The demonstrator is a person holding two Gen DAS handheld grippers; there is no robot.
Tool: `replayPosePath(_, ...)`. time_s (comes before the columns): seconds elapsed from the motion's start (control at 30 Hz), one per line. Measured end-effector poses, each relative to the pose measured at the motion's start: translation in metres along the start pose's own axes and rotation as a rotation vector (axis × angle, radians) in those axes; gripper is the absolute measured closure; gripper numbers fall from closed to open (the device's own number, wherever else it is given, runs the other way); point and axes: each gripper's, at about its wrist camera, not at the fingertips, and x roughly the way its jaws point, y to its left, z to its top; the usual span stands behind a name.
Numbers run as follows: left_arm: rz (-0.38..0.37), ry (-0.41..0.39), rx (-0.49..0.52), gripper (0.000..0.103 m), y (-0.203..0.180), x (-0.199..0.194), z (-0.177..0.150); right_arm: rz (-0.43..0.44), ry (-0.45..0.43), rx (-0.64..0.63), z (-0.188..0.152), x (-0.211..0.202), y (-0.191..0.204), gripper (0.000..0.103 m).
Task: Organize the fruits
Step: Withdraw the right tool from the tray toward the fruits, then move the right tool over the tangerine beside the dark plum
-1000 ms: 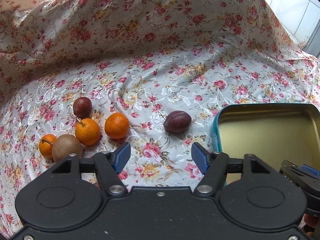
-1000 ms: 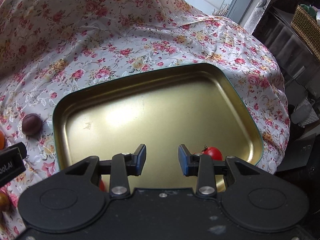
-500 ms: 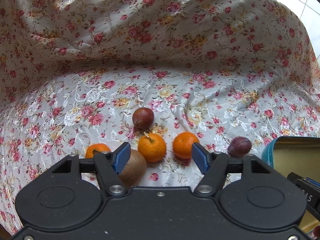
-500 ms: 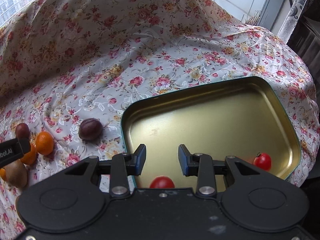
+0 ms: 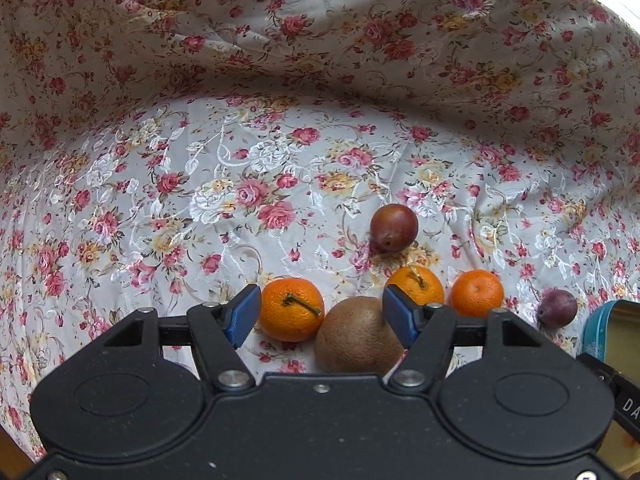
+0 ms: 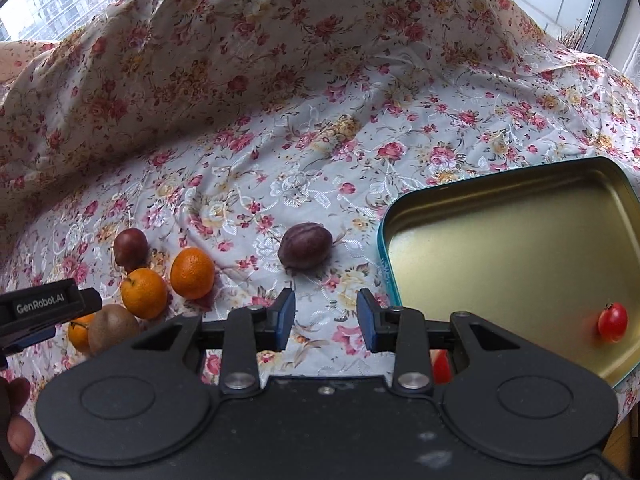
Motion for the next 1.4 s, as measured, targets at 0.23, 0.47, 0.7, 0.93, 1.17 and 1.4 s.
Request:
replayPosePath(0.23, -0.046, 0.016, 0.033, 0.033, 0.005, 0.001, -0.003, 0.065, 0.003, 0.076, 0.004, 0.004, -0.004, 0.067)
replayPosePath(0.47, -0.117, 0.045, 0.073, 0.033, 0.005, 0.002, -0.007, 0.068, -0.029, 0.125, 0.010, 0.002, -0.011, 0.067)
replayPosePath(0.7, -0.091, 0.035, 0.147, 0.031, -0.010, 0.008, -0.015, 0.032, -0.036, 0.153, 0.014, 0.005, -0.021, 0.067)
replayPosePath(0.93, -0.017, 0.011, 0.226, 0.029, -0.026, 0.011, -0.019, 0.082, -0.014, 0.171, 0.018, 0.008, -0.024, 0.067)
replayPosePath(1.17, -0.028, 0.031, 0.166, 0.020, -0.023, 0.016, -0.011, 0.052, -0.005, 0.093, 0.026, 0.018, -0.010, 0.067)
replayPosePath(1.4, -0.064, 0.038, 0.103, 0.020, -0.015, 0.015, -0.008, 0.080, 0.041, 0.125, 0.032, 0.039, -0.016, 0.067)
